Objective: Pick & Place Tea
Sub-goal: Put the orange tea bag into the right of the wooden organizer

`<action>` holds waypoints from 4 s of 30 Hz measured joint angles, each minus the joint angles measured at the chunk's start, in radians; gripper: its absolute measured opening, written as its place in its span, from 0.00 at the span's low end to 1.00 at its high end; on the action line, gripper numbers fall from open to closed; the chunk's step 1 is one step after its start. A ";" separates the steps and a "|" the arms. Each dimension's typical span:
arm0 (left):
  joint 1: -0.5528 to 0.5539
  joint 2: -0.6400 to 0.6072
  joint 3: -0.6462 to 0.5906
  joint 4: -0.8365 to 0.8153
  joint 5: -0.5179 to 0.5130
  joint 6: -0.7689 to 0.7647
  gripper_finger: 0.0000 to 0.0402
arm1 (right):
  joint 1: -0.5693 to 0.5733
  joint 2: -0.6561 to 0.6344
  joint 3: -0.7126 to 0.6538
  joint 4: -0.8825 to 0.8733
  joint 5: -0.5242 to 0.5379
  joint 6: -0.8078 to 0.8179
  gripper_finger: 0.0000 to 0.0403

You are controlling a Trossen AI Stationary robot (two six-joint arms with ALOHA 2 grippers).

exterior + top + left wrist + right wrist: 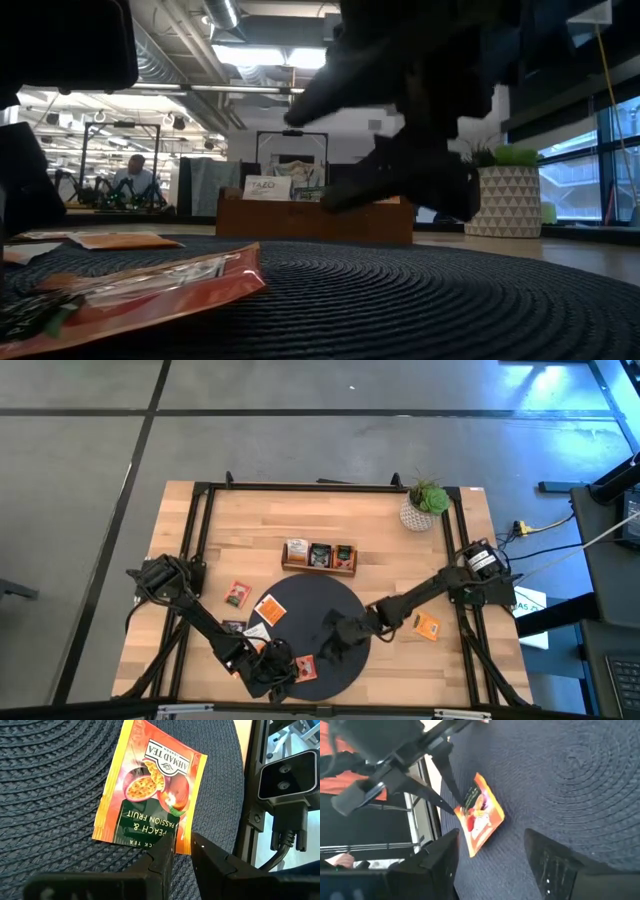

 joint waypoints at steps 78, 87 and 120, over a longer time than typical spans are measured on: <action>0.148 -0.528 -0.003 0.486 -0.414 1.275 0.16 | 0.195 -0.491 0.270 0.056 0.919 -1.131 0.03; 0.285 -0.529 -0.002 0.908 -0.171 1.704 0.16 | 0.096 -0.485 0.270 0.296 0.723 -1.413 0.03; 0.365 -0.616 -0.001 0.819 -0.142 1.639 0.12 | -0.070 -0.442 0.269 0.296 0.519 -1.386 0.03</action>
